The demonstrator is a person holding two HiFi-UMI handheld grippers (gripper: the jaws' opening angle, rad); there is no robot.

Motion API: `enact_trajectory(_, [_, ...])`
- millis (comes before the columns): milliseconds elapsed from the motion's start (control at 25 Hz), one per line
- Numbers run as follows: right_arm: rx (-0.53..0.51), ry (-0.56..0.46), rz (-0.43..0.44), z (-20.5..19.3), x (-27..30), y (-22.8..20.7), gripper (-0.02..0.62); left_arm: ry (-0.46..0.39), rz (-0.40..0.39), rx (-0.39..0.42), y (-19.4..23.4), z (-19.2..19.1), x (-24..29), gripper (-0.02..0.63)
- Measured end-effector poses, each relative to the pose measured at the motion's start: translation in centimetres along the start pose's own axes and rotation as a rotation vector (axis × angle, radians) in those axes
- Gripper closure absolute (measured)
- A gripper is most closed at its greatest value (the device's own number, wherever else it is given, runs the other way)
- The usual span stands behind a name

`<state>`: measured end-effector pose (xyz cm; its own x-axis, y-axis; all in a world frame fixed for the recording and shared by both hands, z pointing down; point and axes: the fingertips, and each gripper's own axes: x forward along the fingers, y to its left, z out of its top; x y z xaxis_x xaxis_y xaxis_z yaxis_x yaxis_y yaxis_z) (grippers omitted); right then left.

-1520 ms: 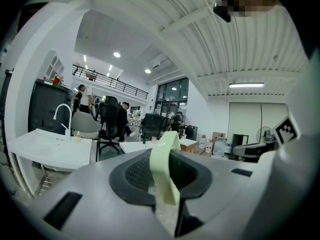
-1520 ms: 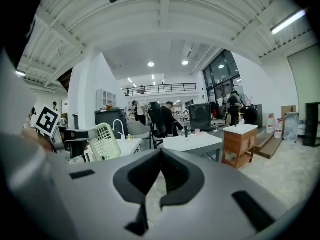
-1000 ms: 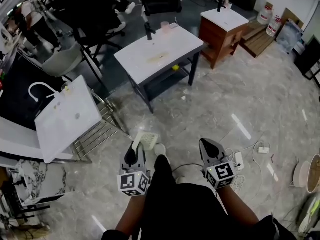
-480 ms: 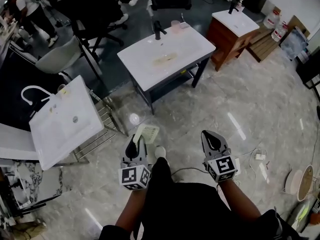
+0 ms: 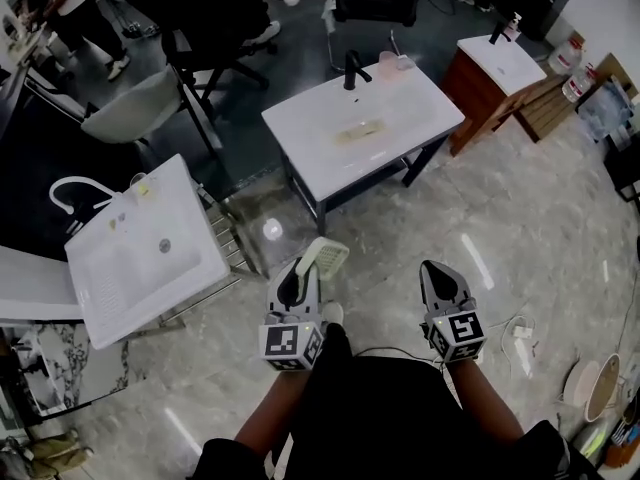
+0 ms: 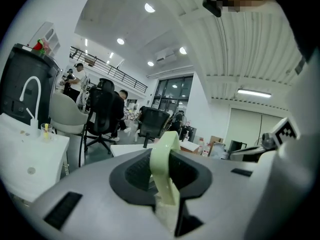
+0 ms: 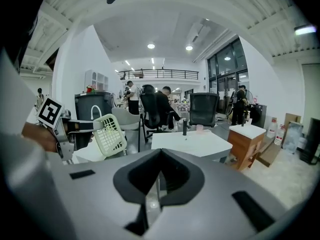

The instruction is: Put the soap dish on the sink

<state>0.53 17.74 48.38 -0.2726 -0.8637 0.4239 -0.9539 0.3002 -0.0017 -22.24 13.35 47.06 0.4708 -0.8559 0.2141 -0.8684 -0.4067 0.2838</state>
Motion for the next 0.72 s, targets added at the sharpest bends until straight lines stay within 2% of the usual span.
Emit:
enact_trajectory(320, [0.005, 0.031, -0.043, 2.7, 3.8, -1.2, 0.598, -0.014, -0.054, 0.004, 1.9, 1.8, 4.7, 0.529])
enact_trajectory(600, [-0.003, 0.025, -0.035, 3.8, 6.1, -1.2, 0.598, -0.005, -0.042, 0.031, 3.8, 2.7, 5.7, 0.529])
enact_trajectory(720, [-0.005, 0.035, -0.047, 3.9, 6.1, -1.5, 0.598, 0.005, -0.039, 0.019, 4.0, 2.4, 6.0, 0.529])
